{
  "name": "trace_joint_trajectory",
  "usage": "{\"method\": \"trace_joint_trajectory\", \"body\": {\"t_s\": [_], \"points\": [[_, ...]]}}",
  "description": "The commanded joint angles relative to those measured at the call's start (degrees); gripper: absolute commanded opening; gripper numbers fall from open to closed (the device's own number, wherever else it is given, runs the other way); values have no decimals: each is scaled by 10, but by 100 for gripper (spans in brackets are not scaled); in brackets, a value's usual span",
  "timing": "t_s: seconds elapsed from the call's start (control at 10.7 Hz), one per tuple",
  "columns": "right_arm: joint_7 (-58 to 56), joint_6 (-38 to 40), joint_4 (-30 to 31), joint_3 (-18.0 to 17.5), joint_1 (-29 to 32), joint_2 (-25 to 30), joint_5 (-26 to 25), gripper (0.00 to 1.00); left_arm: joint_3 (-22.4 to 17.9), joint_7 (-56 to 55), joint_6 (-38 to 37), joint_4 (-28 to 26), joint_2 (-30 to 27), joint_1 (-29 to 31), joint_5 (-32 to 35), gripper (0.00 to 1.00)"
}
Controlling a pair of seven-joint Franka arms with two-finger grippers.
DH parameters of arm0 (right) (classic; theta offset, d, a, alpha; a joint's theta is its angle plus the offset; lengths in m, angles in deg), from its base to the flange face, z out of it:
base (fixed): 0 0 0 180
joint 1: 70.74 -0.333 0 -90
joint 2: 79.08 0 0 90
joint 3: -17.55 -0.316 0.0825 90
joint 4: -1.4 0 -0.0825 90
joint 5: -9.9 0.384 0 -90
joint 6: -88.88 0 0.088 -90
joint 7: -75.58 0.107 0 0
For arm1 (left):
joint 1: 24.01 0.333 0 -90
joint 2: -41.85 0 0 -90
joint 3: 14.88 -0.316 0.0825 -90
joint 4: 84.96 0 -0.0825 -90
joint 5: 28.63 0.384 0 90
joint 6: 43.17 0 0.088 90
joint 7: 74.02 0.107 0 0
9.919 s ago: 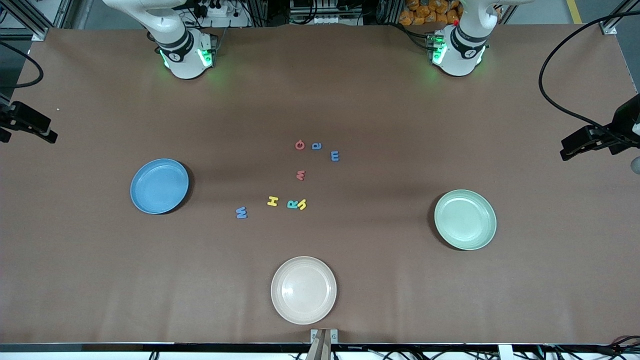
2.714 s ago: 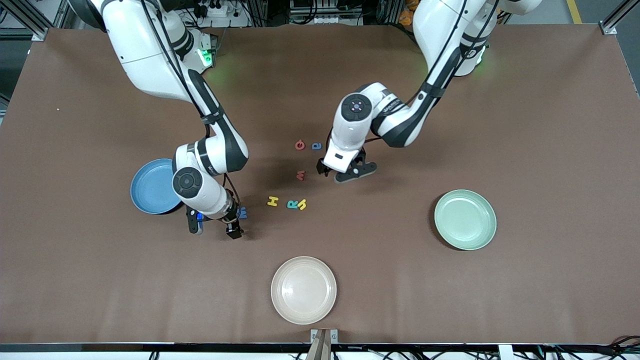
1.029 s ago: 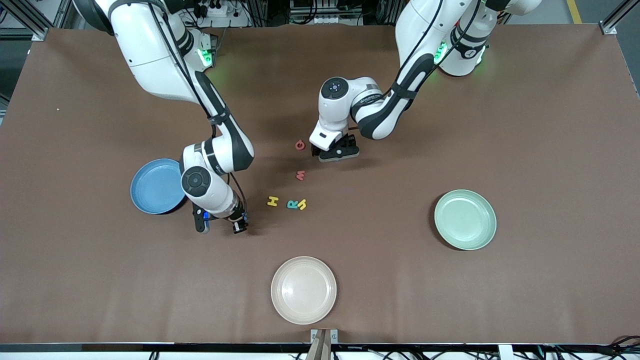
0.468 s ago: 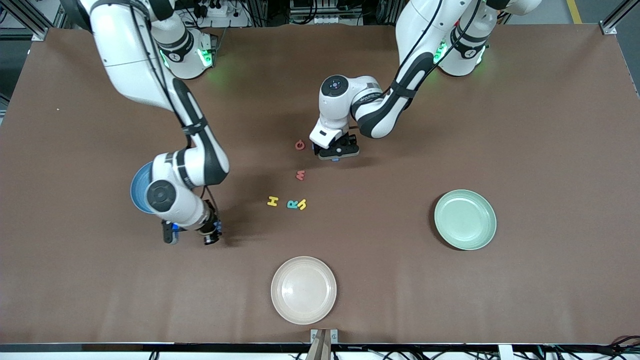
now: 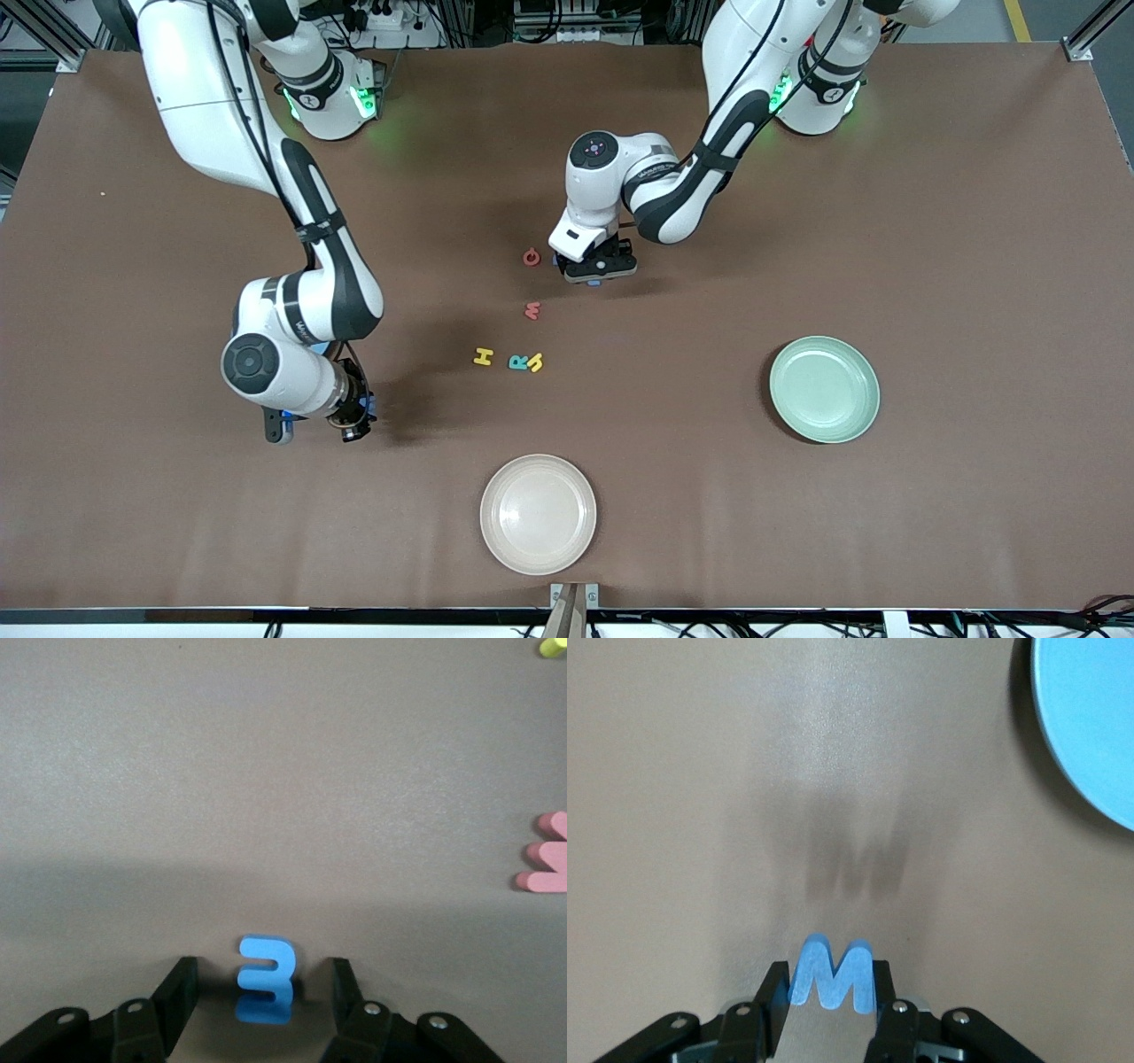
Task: Sort uppercase to blue plate, lowercase to green plate
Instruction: 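Close the right gripper on the blue M while the left gripper grips m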
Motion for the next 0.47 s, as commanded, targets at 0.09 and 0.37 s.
{"method": "trace_joint_trajectory", "body": {"t_s": [0.09, 0.37], "points": [[-58, 54, -11, -10, 35, 28, 32, 0, 1, -20, 8, -16, -4, 3, 23, 58], [-101, 104, -8, -6, 43, 38, 32, 0, 1, -18, 8, -14, -4, 4, 23, 51]]}}
